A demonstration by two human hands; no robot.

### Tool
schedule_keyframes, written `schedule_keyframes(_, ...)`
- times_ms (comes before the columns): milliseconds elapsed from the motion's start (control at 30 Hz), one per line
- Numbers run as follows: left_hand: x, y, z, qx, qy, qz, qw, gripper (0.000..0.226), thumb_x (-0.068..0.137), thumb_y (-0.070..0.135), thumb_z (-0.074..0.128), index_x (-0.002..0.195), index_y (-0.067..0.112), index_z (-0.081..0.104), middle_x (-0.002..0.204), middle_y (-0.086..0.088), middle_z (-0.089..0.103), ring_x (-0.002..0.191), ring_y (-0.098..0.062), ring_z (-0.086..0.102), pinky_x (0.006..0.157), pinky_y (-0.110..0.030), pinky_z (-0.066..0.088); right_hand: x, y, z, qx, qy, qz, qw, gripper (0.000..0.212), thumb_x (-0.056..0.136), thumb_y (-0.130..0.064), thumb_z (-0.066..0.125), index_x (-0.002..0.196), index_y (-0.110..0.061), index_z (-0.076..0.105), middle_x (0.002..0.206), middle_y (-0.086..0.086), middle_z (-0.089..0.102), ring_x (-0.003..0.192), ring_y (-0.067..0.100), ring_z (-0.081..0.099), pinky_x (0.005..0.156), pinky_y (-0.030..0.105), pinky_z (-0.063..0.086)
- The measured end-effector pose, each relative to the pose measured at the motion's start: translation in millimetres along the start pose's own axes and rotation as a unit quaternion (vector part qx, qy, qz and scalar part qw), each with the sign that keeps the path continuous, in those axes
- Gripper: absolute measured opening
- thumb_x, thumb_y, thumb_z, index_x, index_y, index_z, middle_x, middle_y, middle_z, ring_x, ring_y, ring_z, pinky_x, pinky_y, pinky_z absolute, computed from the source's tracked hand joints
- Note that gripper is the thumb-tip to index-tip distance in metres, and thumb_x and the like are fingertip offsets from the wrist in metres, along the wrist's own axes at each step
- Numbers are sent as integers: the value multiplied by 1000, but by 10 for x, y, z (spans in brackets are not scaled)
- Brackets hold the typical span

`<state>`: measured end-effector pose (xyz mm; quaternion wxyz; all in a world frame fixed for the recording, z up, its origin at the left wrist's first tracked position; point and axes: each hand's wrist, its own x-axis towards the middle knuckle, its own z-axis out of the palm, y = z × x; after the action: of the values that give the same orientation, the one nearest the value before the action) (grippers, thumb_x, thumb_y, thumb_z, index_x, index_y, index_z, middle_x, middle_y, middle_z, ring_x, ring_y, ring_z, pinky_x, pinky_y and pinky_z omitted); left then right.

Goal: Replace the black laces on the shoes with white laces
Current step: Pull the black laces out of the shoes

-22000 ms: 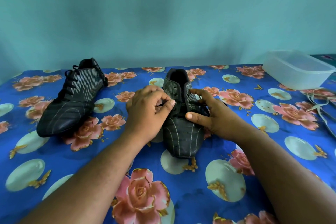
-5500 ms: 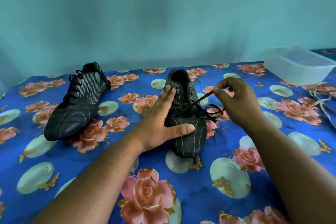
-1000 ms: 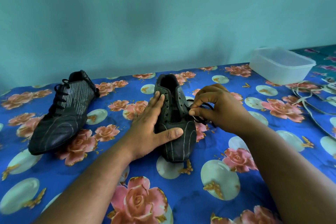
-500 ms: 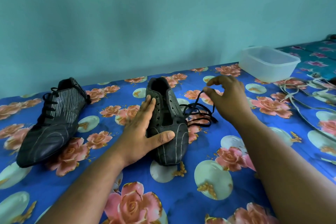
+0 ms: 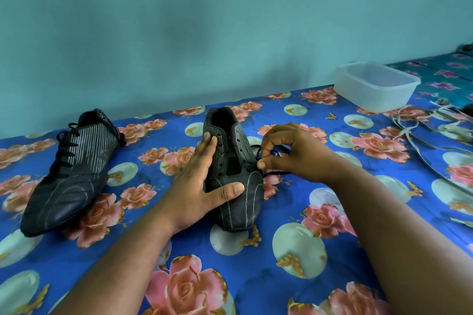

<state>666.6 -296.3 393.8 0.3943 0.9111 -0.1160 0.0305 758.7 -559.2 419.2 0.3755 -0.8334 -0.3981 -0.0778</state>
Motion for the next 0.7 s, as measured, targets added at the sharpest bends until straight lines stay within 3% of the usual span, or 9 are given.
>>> schedule_keyframes(133, -7, 1, -8, 2, -2, -1, 1000, 107, 66, 96, 54, 149, 63, -5, 159, 41, -16, 150, 11, -12, 127, -55, 3, -7, -15, 21, -8, -15, -7, 1000, 18, 79, -43, 85, 92, -32, 77, 100, -11, 69, 105, 12, 59, 97, 30, 41)
schedule_keyframes(300, -8, 22, -8, 6, 1, -2, 1000, 111, 64, 99, 52, 151, 59, -3, 160, 39, -14, 149, 13, -12, 127, -53, 2, 18, 14, 12, -12, 15, 3, 1000, 9, 86, -36, 80, 84, -30, 74, 93, -12, 69, 97, 14, 62, 93, 32, 43)
schedule_keyframes(400, -15, 43, -11, 12, 1, -8, 1000, 114, 62, 100, 50, 154, 55, -2, 161, 38, -14, 147, 16, -12, 128, -52, 0, 9, 43, -45, -3, 94, 94, 991, 15, 88, -32, 79, 79, -37, 68, 90, -15, 69, 97, 7, 59, 87, 27, 45)
schedule_keyframes(500, -20, 53, -15, 15, -3, -12, 1000, 115, 63, 98, 50, 155, 55, -3, 161, 38, -15, 147, 15, -14, 128, -52, 0, 7, 116, -110, -3, 189, 186, 964, 12, 93, -31, 73, 83, -27, 68, 80, -16, 66, 80, 2, 58, 69, 22, 44)
schedule_keyframes(600, -15, 59, -17, 13, -3, -12, 1000, 116, 61, 99, 50, 155, 55, -3, 161, 38, -15, 148, 14, -13, 128, -52, 0, -13, 273, -178, 43, 284, 285, 914, 17, 97, -34, 66, 90, -19, 65, 75, -8, 61, 69, 20, 55, 62, 32, 44)
schedule_keyframes(700, -17, 62, -18, 19, -4, -13, 1000, 117, 61, 100, 49, 154, 55, -4, 160, 39, -16, 147, 16, -14, 127, -53, 0, -21, 324, -228, 57, 326, 341, 880, 21, 98, -37, 61, 93, -17, 62, 74, -3, 60, 66, 24, 54, 65, 47, 52)
